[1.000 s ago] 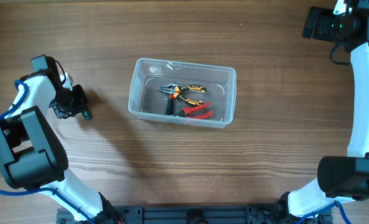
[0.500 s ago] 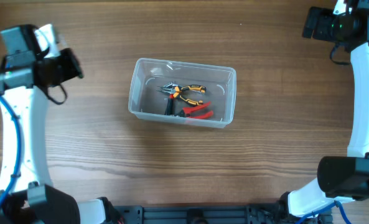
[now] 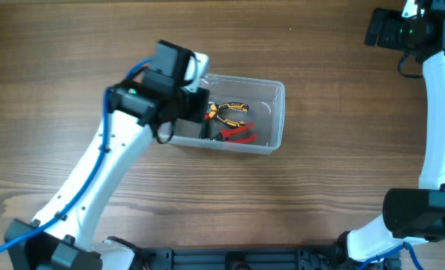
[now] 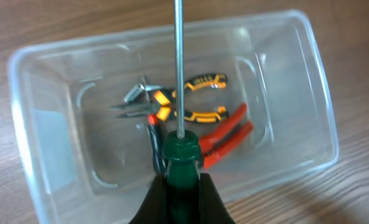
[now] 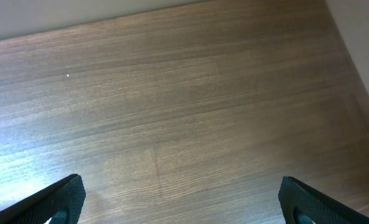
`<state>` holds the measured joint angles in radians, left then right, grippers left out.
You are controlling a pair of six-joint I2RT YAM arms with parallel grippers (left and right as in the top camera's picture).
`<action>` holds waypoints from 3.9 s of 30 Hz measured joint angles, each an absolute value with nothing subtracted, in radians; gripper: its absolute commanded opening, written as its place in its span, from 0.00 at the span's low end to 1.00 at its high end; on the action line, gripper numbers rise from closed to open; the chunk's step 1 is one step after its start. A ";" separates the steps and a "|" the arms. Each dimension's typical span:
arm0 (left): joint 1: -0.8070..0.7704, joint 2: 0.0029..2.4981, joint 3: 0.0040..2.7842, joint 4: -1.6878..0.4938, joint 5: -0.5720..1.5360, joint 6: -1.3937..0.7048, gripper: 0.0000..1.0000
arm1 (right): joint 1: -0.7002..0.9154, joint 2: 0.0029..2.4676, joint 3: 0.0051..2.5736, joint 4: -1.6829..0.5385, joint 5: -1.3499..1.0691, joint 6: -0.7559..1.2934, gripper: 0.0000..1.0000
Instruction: Pack container
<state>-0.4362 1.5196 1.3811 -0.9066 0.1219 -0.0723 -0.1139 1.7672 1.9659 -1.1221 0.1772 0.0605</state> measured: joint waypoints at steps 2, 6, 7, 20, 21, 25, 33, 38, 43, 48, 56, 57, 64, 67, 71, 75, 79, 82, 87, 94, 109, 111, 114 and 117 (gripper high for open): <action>-0.479 1.549 1.381 -0.906 0.093 -0.065 0.04 | -0.114 1.767 1.966 -1.122 0.177 0.060 1.00; -0.492 1.641 1.381 -0.869 0.056 0.006 0.04 | -0.114 1.767 1.966 -1.122 0.177 0.060 1.00; -0.492 1.676 1.381 -0.855 0.045 0.031 0.04 | -0.114 1.767 1.966 -1.122 0.177 0.060 1.00; -0.492 1.954 1.378 -0.853 0.019 0.468 0.09 | -0.114 1.767 1.966 -1.122 0.177 0.060 1.00; -0.492 1.955 1.378 -0.854 0.021 0.500 0.11 | -0.114 1.767 1.966 -1.122 0.177 0.060 1.00; -0.492 1.955 1.378 -0.855 0.065 0.622 0.36 | -0.114 1.767 1.966 -1.122 0.177 0.060 1.00; -0.490 1.955 1.378 -0.817 0.107 0.675 0.45 | -0.114 1.767 1.966 -1.122 0.177 0.060 1.00; -0.460 1.906 1.388 -0.815 0.115 0.640 0.88 | -0.114 1.767 1.966 -1.122 0.177 0.060 1.00; -0.388 1.731 1.465 -0.758 0.115 0.471 1.00 | -0.114 1.767 1.966 -1.122 0.177 0.060 1.00; -0.244 1.562 1.488 -0.723 0.049 0.205 1.00 | -0.114 1.767 1.966 -1.122 0.177 0.060 1.00; -0.044 1.528 1.488 -0.749 0.005 -0.015 1.00 | -0.114 1.767 1.966 -1.122 0.177 0.060 1.00; -0.043 1.528 1.488 -0.756 0.005 -0.022 1.00 | -0.114 1.767 1.966 -1.122 0.177 0.060 1.00; -0.043 1.528 1.488 -0.778 0.005 -0.043 1.00 | -0.114 1.767 1.966 -1.122 0.177 0.060 1.00; -0.043 1.528 1.488 -0.778 0.005 -0.043 1.00 | -0.114 1.767 1.966 -1.122 0.177 0.060 1.00; -0.043 1.528 1.488 -0.778 0.005 -0.044 1.00 | -0.114 1.767 1.966 -1.122 0.177 0.060 1.00; -0.043 1.528 1.488 -0.779 0.005 -0.044 1.00 | -0.110 1.753 1.965 -1.122 0.177 0.060 1.00; -0.043 1.528 1.488 -0.780 0.005 -0.043 1.00 | -0.065 1.605 1.957 -1.122 0.177 0.060 1.00; -0.043 1.528 1.488 -0.781 0.005 -0.044 1.00 | -0.025 1.380 1.959 -1.121 0.177 0.060 1.00; -0.043 1.528 1.488 -0.781 0.005 -0.044 1.00 | -0.024 1.119 1.969 -1.119 0.177 0.060 1.00; -0.043 1.528 1.488 -0.781 0.005 -0.044 1.00 | -0.024 0.937 1.948 -1.121 0.185 0.060 1.00; -0.043 1.528 1.488 -0.783 0.005 -0.044 1.00 | -0.024 0.444 0.907 -0.341 0.009 0.142 1.00; -0.043 1.528 1.488 -0.781 0.005 -0.044 1.00 | -0.024 0.395 0.796 -0.263 -0.015 0.144 1.00; -0.043 1.528 1.488 -0.782 0.005 -0.044 1.00 | -0.024 0.305 0.591 -0.149 -0.056 0.156 1.00; -0.043 1.528 1.488 -0.781 0.005 -0.044 1.00 | -0.024 0.229 0.456 -0.089 -0.064 0.165 1.00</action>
